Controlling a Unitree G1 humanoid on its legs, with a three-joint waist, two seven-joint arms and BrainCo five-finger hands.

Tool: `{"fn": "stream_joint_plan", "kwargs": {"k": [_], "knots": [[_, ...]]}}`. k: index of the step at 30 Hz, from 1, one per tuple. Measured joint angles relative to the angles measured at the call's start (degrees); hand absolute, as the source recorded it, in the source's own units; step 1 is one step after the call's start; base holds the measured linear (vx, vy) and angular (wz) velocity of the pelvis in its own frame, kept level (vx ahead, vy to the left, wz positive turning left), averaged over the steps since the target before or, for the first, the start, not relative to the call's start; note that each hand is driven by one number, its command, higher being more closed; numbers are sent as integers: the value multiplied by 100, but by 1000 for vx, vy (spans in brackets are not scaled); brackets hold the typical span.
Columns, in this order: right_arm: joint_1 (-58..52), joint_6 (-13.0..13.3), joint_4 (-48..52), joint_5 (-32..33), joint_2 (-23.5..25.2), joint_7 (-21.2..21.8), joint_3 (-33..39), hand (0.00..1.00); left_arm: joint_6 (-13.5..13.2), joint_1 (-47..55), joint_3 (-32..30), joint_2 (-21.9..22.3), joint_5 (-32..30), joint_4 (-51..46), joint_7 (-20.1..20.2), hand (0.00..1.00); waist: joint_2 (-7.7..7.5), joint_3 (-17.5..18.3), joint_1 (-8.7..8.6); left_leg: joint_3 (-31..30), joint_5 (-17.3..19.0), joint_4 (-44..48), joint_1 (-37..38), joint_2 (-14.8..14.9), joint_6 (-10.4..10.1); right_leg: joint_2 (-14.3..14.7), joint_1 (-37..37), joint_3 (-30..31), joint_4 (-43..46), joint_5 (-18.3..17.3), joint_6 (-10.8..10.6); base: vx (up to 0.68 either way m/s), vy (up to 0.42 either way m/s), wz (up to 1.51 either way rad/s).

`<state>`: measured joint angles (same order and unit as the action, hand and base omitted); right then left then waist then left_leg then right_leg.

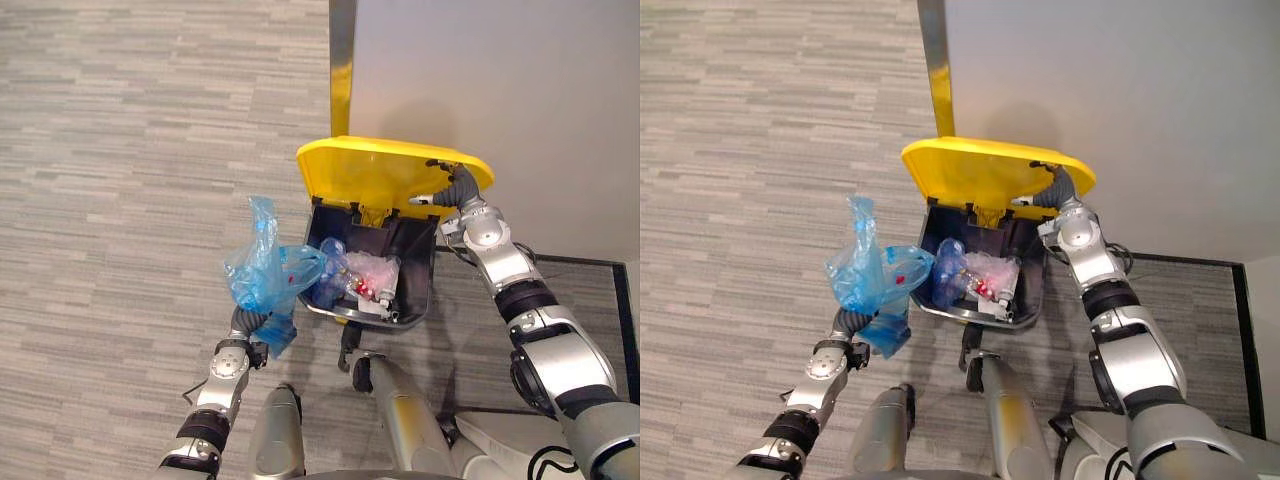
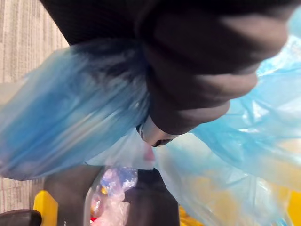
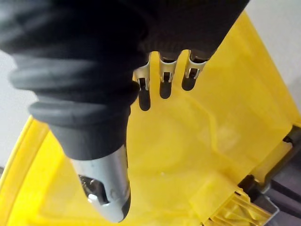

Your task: Gather rubbish on tea table into small bin, then transfer packed bag to large trash can.

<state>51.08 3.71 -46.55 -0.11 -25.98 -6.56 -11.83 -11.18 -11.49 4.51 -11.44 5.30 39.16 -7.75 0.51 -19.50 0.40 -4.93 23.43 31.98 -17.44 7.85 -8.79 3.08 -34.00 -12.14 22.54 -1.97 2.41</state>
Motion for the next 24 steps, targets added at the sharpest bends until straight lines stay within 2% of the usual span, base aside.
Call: {"fn": "stream_joint_plan", "kwargs": {"k": [2, 5, 13, 17, 24], "knots": [[128, -11, 0, 0, -9, 4, -1, 0, -1, 38, 16, -38, 74, -289, -4, 100, 21, -14, 70, -143, 17, 154, -60, -30, 30, 87, -2, -72, -97, -4, -3, -1, -52, 5], [144, -27, -1, 0, -11, 6, 1, 0, -11, -169, 189, -52, 113, -642, 1, 100, 19, -63, 24, -250, 57, 292, -103, -13, 91, 101, -9, -220, -88, -1, 4, 17, -35, 10], [213, -35, -1, 3, -11, 0, 3, 0, -95, -262, 300, -6, 361, -1590, 11, 100, -13, -156, 24, -275, 42, 176, -135, -10, 66, 72, -7, -243, -58, 6, 27, -46, -35, 3], [334, -36, 1, 3, -8, 6, 0, 0, -166, -405, 676, -3, 592, -2132, 39, 100, -68, -234, 17, -309, 45, 345, -174, -23, 74, 78, -8, -331, -73, -12, 55, -34, -49, 7], [661, -37, 25, 1, -6, 5, -12, 0, -315, -1240, 1350, 45, 761, -2519, 154, 100, -91, -525, -115, -296, 66, 388, -249, 16, 41, 79, -19, -288, -56, 14, 19, -77, -25, -2]]}}
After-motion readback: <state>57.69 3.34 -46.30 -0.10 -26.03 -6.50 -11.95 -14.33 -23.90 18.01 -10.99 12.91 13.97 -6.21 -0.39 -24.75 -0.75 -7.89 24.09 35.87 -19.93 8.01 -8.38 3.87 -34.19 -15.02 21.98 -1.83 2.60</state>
